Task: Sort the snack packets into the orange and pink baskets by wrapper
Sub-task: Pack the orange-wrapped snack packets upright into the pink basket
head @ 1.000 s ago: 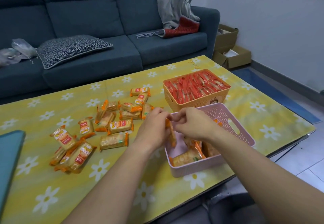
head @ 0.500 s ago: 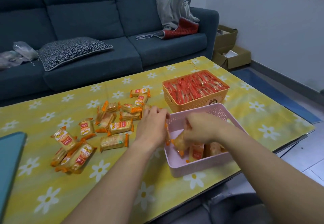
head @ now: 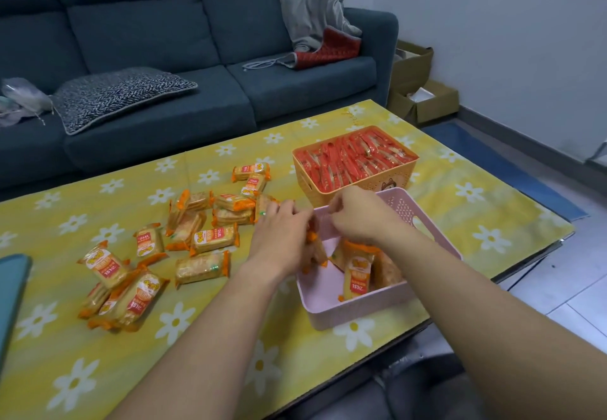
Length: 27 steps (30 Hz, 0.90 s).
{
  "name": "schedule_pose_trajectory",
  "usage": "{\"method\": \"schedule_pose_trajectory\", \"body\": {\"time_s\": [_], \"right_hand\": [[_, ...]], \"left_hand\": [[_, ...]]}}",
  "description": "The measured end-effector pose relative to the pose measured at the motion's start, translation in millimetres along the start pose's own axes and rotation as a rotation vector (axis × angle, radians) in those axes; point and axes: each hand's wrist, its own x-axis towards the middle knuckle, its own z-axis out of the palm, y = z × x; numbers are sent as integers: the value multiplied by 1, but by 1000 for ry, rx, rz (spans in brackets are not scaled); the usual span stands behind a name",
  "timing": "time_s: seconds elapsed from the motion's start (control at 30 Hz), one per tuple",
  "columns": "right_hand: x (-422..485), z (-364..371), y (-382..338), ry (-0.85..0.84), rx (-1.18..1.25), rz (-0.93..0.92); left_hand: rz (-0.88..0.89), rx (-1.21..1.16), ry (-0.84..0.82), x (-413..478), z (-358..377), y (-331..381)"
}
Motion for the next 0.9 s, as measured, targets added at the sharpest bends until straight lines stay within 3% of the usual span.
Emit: {"method": "schedule_pose_trajectory", "body": {"time_s": [0.1,0.17,0.27,0.4,0.5,0.63,0.8,0.9], "right_hand": [[-19,-10,13,-81,-373,6],[-28,-9,12,-180,-520,24],[-30,0,8,-156,-638,-21],[-29,-10,9,-87,-513,-152],[-28,-19,9,120,-342,-305],[-14,-12,5,304,-392,-453],[2,6,12,235,-455,-507],[7,19,20,122,-336,-490]], "left_hand": [[-14,-17,12,0,0,1],[-14,-23,26,0,0,0],[-9,-34,37,0,0,-2],[-10,-48,36,1,-3,-5],[-18,-58,43,2,-3,-6],[-15,-74,29,1,-3,-5],[-27,-105,15,-1,-6,-4],[-28,-131,57,0,-4,3]]}}
